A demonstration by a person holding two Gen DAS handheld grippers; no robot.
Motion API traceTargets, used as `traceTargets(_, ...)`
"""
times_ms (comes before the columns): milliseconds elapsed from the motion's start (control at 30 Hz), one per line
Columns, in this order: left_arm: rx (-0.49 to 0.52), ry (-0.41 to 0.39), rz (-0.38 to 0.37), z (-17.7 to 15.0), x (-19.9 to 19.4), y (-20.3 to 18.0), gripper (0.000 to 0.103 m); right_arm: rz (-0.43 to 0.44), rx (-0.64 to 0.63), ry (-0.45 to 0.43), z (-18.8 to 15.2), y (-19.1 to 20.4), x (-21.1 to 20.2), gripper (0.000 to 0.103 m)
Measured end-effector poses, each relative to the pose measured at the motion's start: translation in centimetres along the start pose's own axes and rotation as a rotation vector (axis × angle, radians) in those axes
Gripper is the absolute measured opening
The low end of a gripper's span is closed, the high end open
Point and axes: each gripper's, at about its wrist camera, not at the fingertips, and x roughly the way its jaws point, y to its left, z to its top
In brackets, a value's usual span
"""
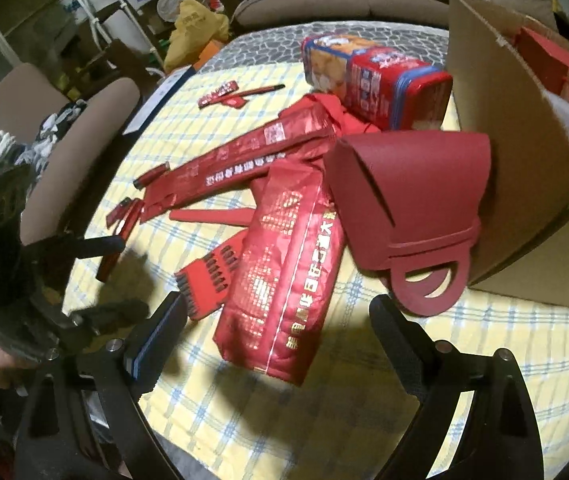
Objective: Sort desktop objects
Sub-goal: 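Move the left tool toward the red paper bag with gold logo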
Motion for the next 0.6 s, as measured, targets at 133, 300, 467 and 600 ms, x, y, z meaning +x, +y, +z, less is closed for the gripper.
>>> traceTargets(133, 0.027, 0.026, -0.002, 0.1, 1.8, -0.4, 0.103, -0.008, -0.023, -0.002, 0.2, 0.2, 0.3, 0.094)
traceTargets(300, 0.012, 0.023, -0.033, 0.4, 2.6, -0.2, 0.103, -0.003, -0.023, -0.005, 0.4, 0.1, 0.9, 0.094)
traceTargets(467, -0.002, 0.026, -0.047, 0.9, 3.2, 0.2, 0.103, 0.008, 0.015, 0.009, 0.3, -0.8, 1.7, 0.094)
traceTargets(600, 0.029, 0.03, -0.01, 1.0, 3.8, -0.3, 0.103, 0.001, 0.039, 0.026, 0.2, -1.5, 2.5, 0.094)
